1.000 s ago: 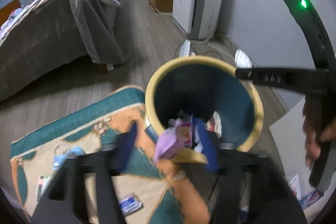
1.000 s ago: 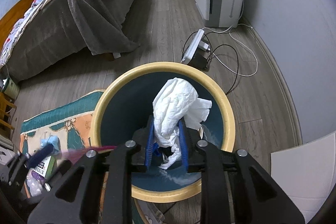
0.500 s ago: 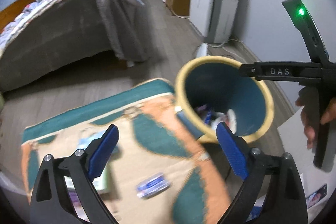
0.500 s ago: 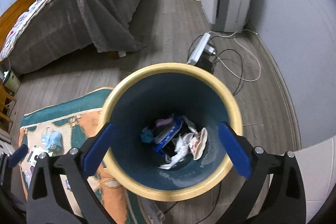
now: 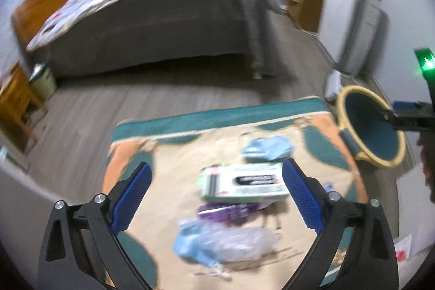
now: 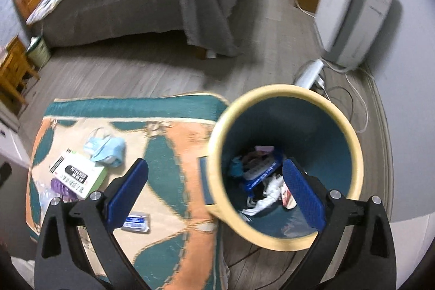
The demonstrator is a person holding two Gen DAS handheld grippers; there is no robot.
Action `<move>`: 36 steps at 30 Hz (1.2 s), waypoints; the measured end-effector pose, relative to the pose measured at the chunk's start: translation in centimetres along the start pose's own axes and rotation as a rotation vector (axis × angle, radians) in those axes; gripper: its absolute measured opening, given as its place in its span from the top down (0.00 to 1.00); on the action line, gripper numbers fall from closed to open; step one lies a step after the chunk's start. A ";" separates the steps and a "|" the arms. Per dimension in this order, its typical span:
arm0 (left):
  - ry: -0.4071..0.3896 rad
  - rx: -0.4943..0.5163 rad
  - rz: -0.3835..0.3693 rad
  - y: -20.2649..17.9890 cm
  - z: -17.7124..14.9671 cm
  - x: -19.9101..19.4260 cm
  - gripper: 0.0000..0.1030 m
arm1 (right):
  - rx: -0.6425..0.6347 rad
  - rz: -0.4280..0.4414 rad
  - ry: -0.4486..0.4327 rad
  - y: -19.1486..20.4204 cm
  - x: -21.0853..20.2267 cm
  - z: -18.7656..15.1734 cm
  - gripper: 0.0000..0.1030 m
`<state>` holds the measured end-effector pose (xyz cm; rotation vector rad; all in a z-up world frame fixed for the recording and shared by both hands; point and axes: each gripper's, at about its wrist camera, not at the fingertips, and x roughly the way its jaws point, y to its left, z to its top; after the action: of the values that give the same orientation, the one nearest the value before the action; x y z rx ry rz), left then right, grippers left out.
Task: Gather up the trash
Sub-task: 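Grasp the clear plastic bag with left tool while right tool grasps blister pack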
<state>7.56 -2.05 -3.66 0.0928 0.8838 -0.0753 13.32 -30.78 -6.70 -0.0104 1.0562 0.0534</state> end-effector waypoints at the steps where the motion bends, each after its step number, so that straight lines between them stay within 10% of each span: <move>1: 0.017 -0.027 0.005 1.1 -0.4 0.3 0.07 | -0.010 0.004 0.006 0.6 0.2 0.0 0.06; 15: 0.127 0.045 -0.054 2.4 -5.6 3.5 0.07 | -0.128 -0.016 0.077 9.3 2.8 -0.6 0.06; 24: 0.218 0.221 -0.180 -2.1 -8.2 5.3 0.07 | -0.168 -0.047 0.171 10.7 4.6 -2.0 0.06; 36: 0.347 0.243 -0.156 -2.9 -9.4 7.7 0.22 | -0.126 0.026 0.390 10.9 8.4 -6.6 0.11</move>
<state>4.90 -4.11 -15.71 0.2696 1.2260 -0.3200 11.12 -19.82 -17.06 -0.1255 1.4412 0.1459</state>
